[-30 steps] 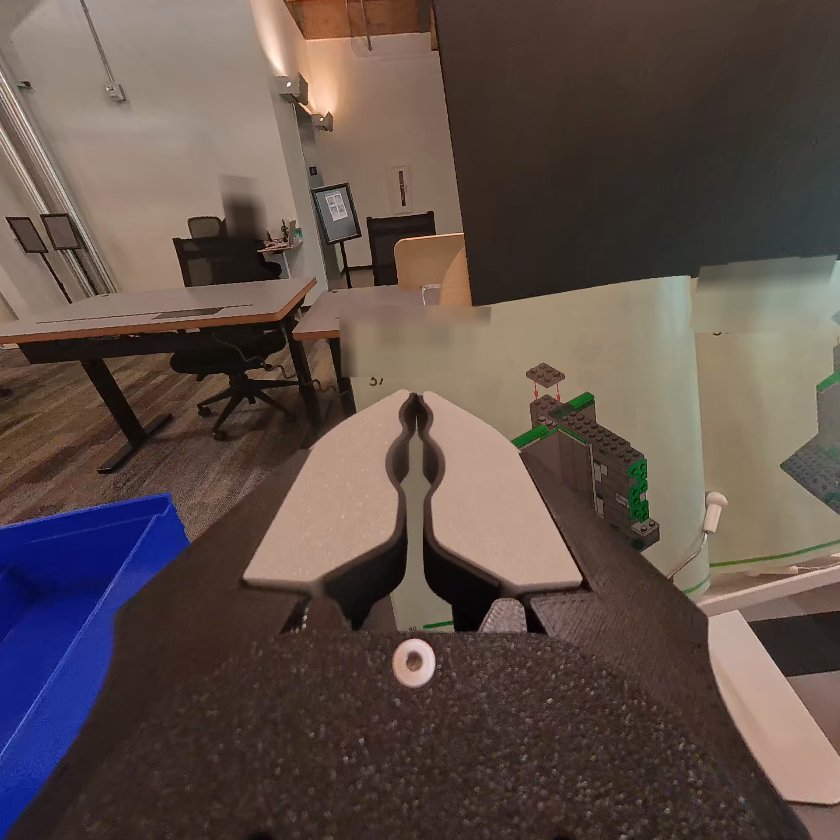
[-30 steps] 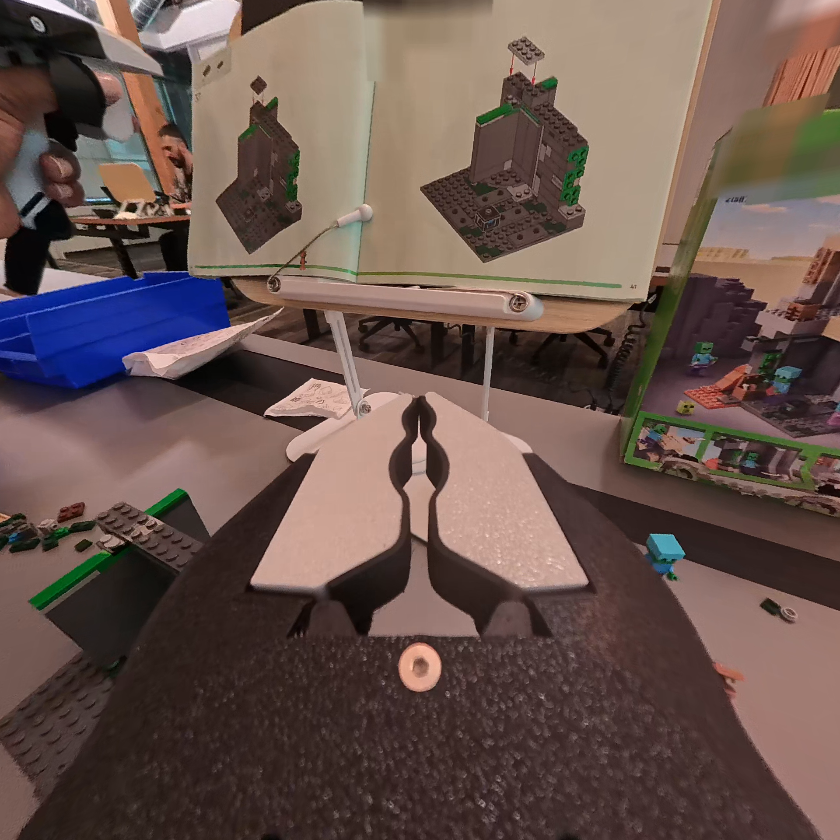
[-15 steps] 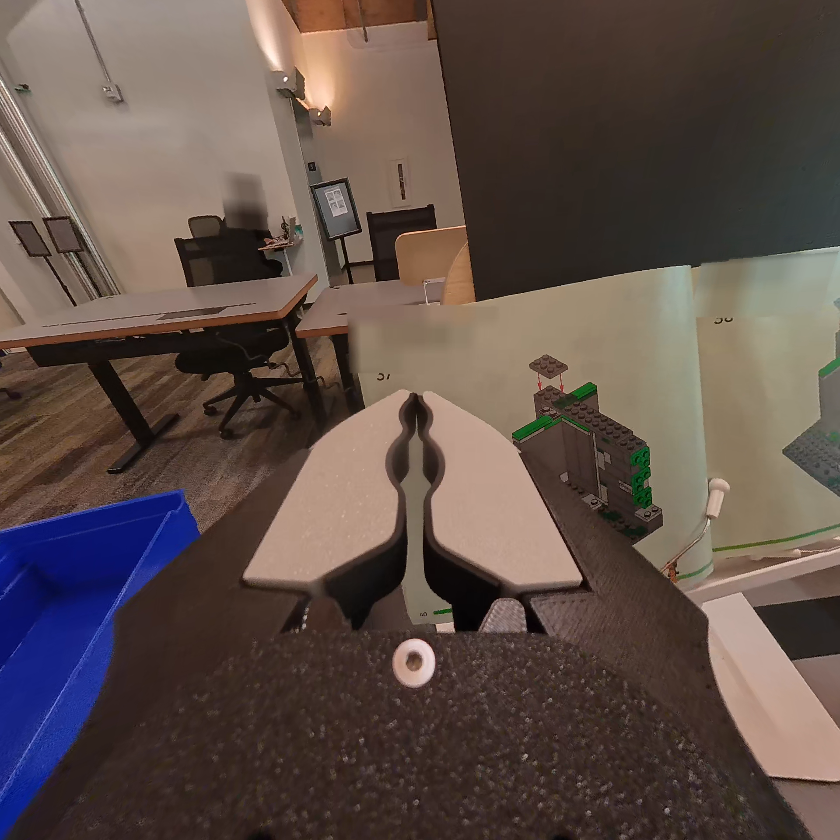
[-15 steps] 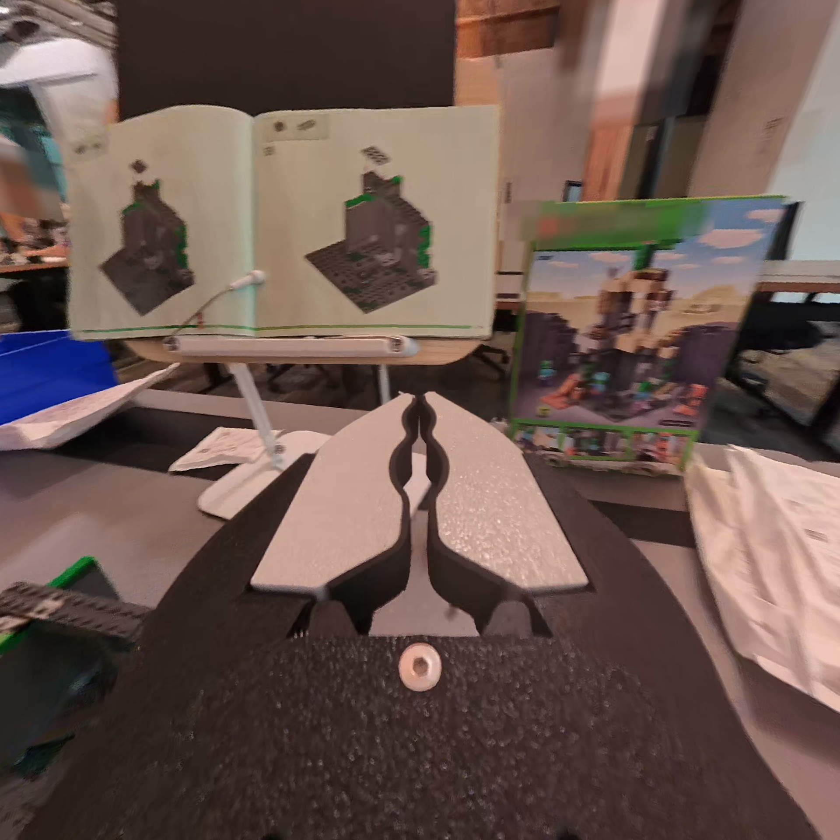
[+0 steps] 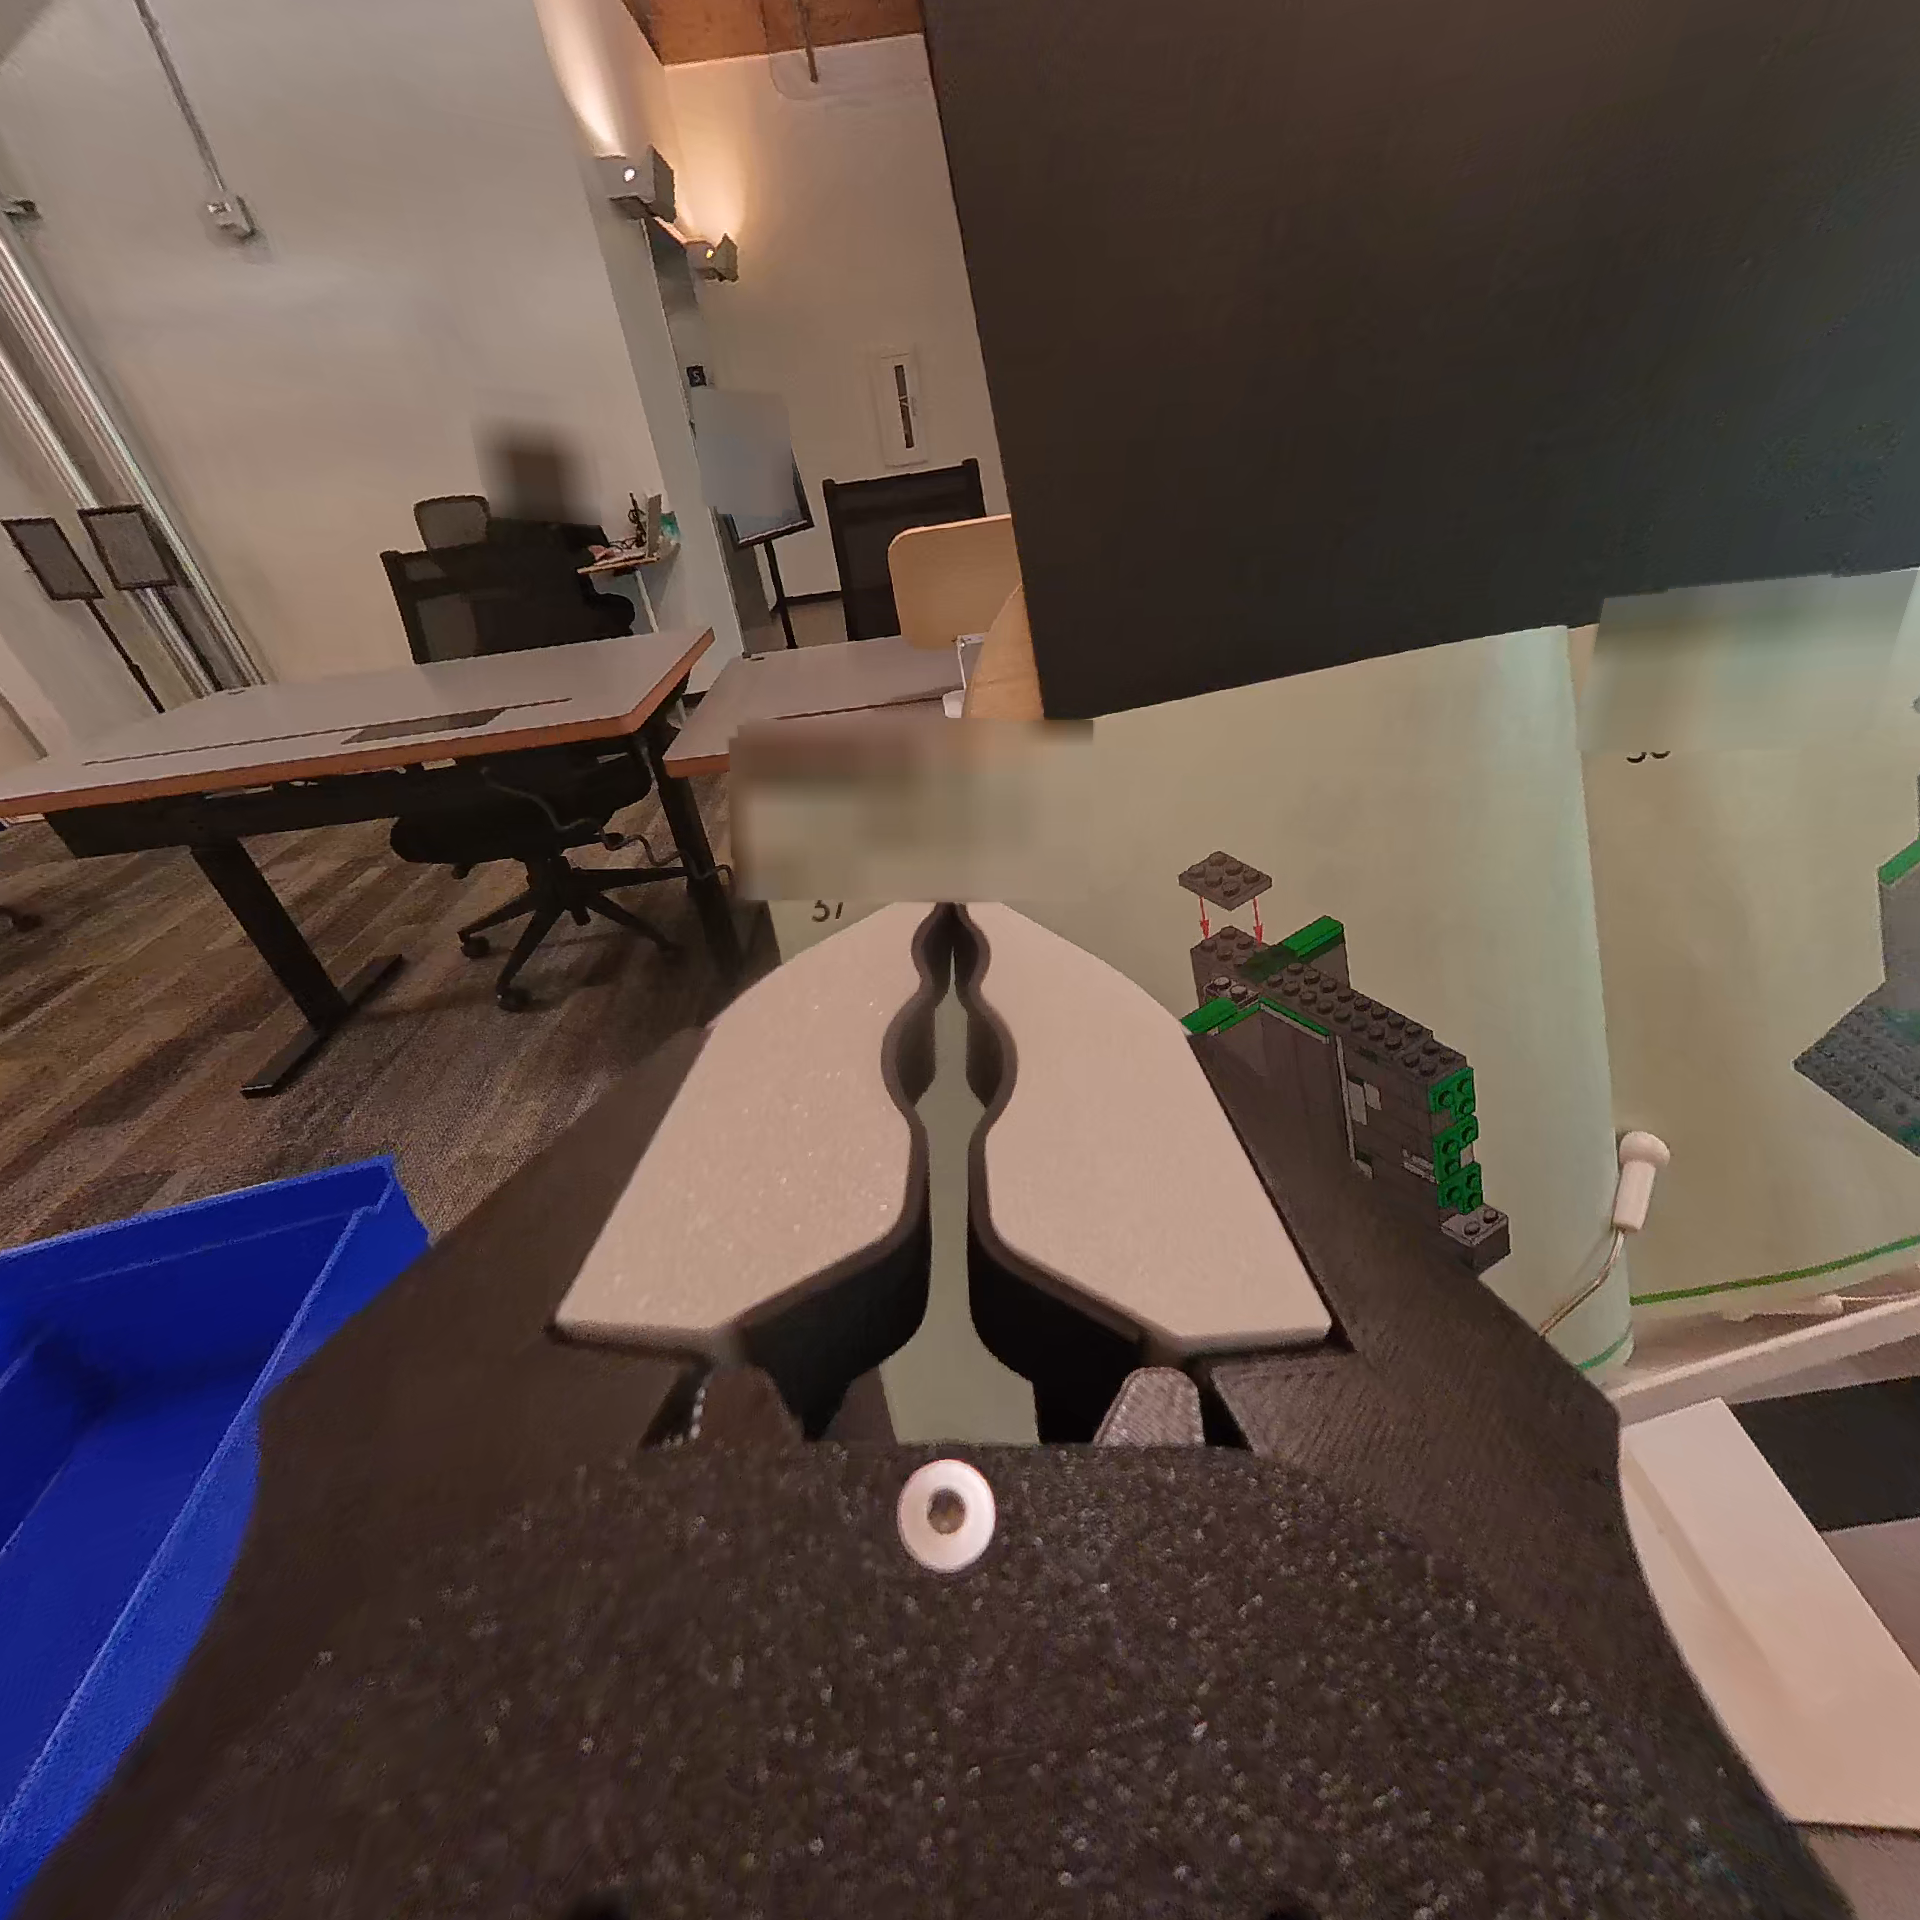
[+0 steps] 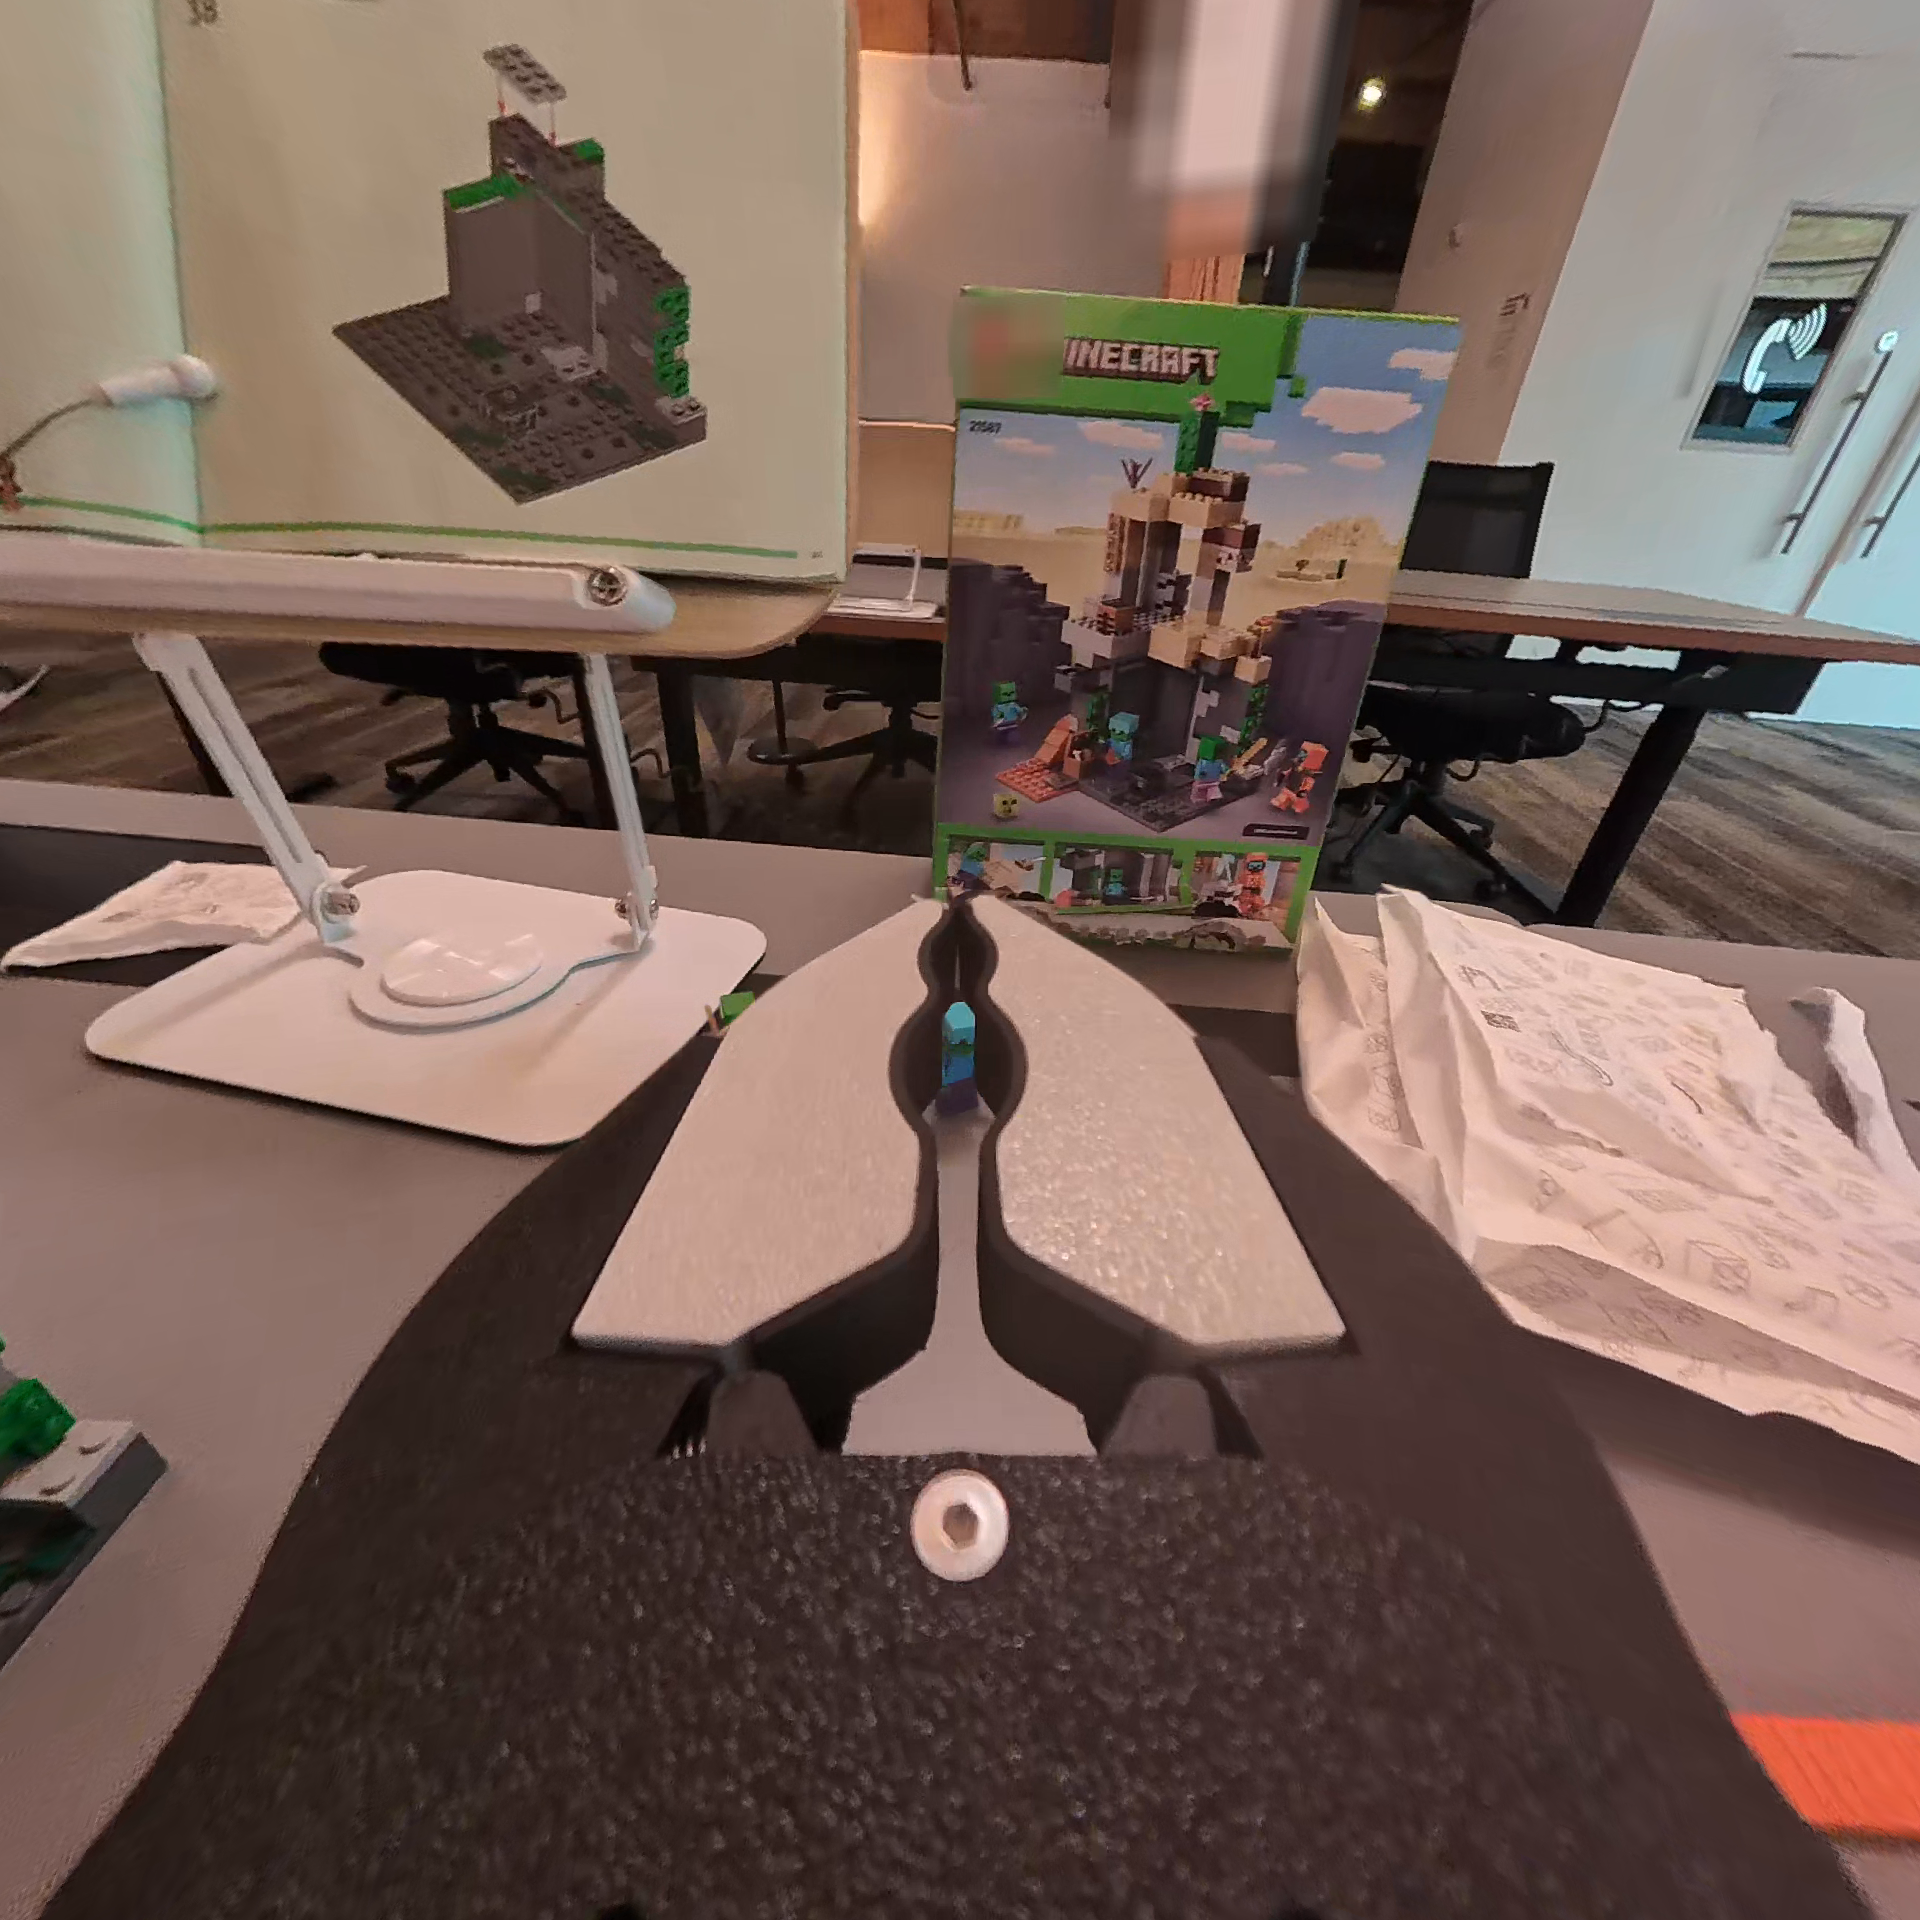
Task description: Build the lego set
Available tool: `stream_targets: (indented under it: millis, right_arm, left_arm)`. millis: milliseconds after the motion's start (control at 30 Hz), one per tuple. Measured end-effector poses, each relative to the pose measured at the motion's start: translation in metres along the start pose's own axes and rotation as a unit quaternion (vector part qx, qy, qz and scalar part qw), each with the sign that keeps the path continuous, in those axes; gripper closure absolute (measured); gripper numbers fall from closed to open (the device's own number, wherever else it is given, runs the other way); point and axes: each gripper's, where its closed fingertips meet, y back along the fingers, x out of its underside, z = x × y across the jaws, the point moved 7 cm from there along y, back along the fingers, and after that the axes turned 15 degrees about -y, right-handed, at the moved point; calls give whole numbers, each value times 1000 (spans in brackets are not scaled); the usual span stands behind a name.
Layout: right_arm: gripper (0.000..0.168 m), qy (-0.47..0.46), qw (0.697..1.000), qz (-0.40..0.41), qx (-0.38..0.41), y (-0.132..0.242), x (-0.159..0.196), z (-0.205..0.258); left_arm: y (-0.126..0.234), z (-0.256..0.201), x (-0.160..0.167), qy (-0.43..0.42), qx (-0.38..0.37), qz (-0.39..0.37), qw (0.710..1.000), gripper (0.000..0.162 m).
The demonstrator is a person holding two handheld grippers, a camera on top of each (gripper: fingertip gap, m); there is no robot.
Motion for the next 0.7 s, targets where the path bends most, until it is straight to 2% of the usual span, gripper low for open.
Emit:
stream_targets:
  millis: [167, 367, 500, 700]
  right_arm:
    - [168, 8, 1000, 8, -13, -1, 3, 5]
    - [168, 9, 1000, 14, -19, -2, 6, 7]
    - [168, 8, 1000, 14, -22, -1, 5, 8]
    - [168, 6, 999, 21, -29, -2, 9, 12]
  left_arm:
    - [-5, -9, 1, 5, 13, -6, 1000, 162]
    - [5, -28, 1, 21, 48, -23, 998, 162]
    - [37, -41, 6, 36, 80, -41, 995, 162]
    - [111, -64, 27, 18, 131, -44, 990, 162]
